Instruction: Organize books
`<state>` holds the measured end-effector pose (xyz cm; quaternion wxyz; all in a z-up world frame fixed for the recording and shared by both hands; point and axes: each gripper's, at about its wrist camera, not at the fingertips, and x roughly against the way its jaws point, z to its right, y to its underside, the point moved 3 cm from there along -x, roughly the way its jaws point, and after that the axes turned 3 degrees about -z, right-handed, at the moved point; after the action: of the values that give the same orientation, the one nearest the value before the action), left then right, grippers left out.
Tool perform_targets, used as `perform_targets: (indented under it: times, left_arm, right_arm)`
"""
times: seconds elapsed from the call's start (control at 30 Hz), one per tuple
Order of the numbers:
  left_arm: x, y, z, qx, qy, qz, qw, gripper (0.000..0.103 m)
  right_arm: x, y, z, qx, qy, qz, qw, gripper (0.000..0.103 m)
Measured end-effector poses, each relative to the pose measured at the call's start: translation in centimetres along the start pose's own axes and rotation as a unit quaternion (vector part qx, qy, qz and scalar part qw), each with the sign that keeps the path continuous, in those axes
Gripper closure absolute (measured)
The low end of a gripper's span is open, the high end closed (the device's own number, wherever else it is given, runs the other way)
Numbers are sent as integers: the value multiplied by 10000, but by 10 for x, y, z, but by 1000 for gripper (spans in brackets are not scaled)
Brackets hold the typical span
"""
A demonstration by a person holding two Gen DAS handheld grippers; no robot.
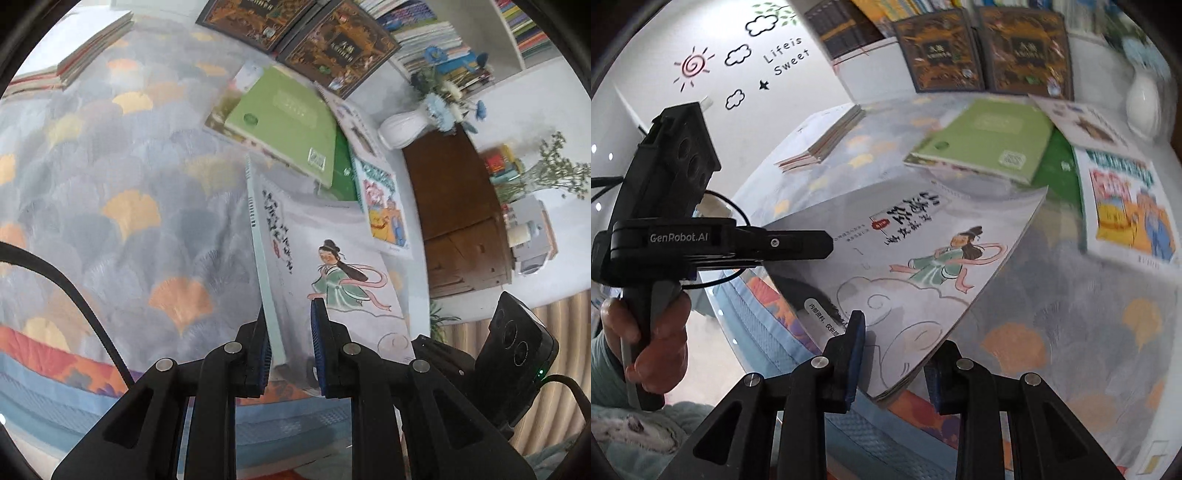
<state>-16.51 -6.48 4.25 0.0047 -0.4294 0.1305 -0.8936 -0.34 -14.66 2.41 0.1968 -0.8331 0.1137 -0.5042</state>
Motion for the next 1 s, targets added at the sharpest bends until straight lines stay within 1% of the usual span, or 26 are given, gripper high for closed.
perform_targets:
  times: [0.17, 0.27, 0.4, 0.53, 0.67, 0.77, 0.87, 1.0]
  left_arm:
    - [38, -15, -18, -10, 248, 291, 9993, 88]
    - [66, -34, -42, 71, 338, 511, 9981, 88]
    - [97, -61, -80, 213, 434, 813, 9955, 88]
    - [123, -93, -131, 375, 420, 1043, 9930, 88]
    - [144, -130, -182, 491, 374, 1293, 9897, 88]
    - [151, -156, -218, 623, 384, 1384, 9877, 88]
    - [156, -178, -248, 719, 314, 1432, 9866, 88]
    - [153, -202, -277, 774, 302, 1395, 9867, 88]
  right_arm:
    - [-1, -37, -36, 220, 140, 156, 9995, 75]
    - [-10, -64, -63, 417, 199, 280, 9985, 75]
    - [-32, -103, -102, 539, 134, 407, 9976, 75]
    - [-68, -144, -142, 757, 127, 476, 9959, 74]
    - [-114, -189, -180, 937, 41, 409, 9948, 73]
    - [-147, -218, -199, 958, 11, 340, 9948, 73]
    - [-178, -245, -214, 818, -40, 250, 9963, 73]
    - [-208, -271, -219, 609, -15, 143, 9980, 73]
